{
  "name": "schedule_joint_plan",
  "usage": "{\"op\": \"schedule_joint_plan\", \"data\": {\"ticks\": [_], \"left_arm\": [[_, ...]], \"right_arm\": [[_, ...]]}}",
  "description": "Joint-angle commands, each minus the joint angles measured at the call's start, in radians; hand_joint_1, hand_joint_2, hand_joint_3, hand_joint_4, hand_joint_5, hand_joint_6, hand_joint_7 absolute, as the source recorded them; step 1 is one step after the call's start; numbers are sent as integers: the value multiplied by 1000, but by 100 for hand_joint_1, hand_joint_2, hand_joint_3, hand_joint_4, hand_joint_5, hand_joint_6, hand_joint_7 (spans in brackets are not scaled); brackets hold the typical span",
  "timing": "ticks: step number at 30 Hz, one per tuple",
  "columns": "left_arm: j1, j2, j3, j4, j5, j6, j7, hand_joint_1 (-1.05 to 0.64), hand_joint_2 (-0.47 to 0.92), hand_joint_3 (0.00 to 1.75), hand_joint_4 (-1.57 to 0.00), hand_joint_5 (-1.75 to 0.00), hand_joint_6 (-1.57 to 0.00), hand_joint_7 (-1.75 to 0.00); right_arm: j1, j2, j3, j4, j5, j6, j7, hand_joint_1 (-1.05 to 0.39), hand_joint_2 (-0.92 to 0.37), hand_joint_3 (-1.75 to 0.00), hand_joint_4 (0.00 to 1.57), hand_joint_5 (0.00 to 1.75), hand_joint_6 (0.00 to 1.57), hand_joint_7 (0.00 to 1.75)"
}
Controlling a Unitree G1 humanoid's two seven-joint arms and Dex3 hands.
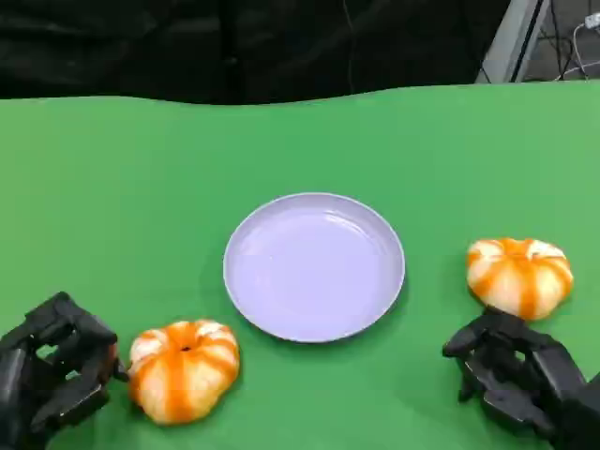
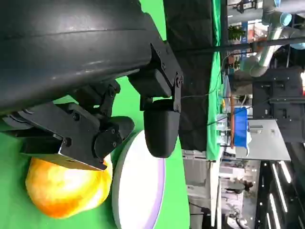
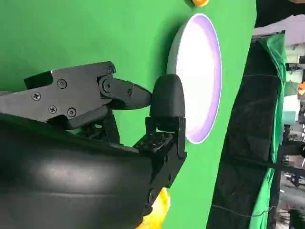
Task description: Grasp the bread from the table and place it into the plate.
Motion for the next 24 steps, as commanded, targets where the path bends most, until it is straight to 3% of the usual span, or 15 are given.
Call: {"op": "schedule_joint_plan", "data": {"ticks": [1, 11, 14, 19, 22, 24], "left_arm": [[-6, 10, 7, -11, -14, 4, -8, 5, 77, 86, -81, -166, -78, -138], [-8, 11, 9, -4, -11, -4, -7, 5, 78, 84, -81, -165, -78, -137], [-9, 6, 15, -2, -27, -5, -21, 6, 79, 81, -83, -157, -79, -128], [-7, -13, 31, -18, -90, 40, -49, 4, 68, 86, -83, -105, -96, -56], [-5, -17, 38, -24, -110, 62, -57, 1, 59, 100, -88, -68, -101, -25], [0, -19, 41, -36, -122, 87, -58, 0, 57, 102, -90, -59, -103, -18]], "right_arm": [[-3, -18, -5, 0, 9, -4, 1, -24, -92, -49, 58, 174, 64, 124], [-4, -16, -7, 3, 16, -1, 9, -23, -92, -49, 57, 174, 64, 124], [-6, -17, -9, 7, 18, -1, 12, -25, -92, -49, 57, 175, 64, 124], [-9, -15, -11, 12, 21, -3, 16, -24, -92, -49, 58, 175, 65, 125], [-11, -15, -10, 15, 18, -4, 12, -25, -92, -49, 58, 175, 64, 125], [-12, -16, -10, 17, 14, -7, 9, -25, -92, -49, 58, 175, 64, 125]]}}
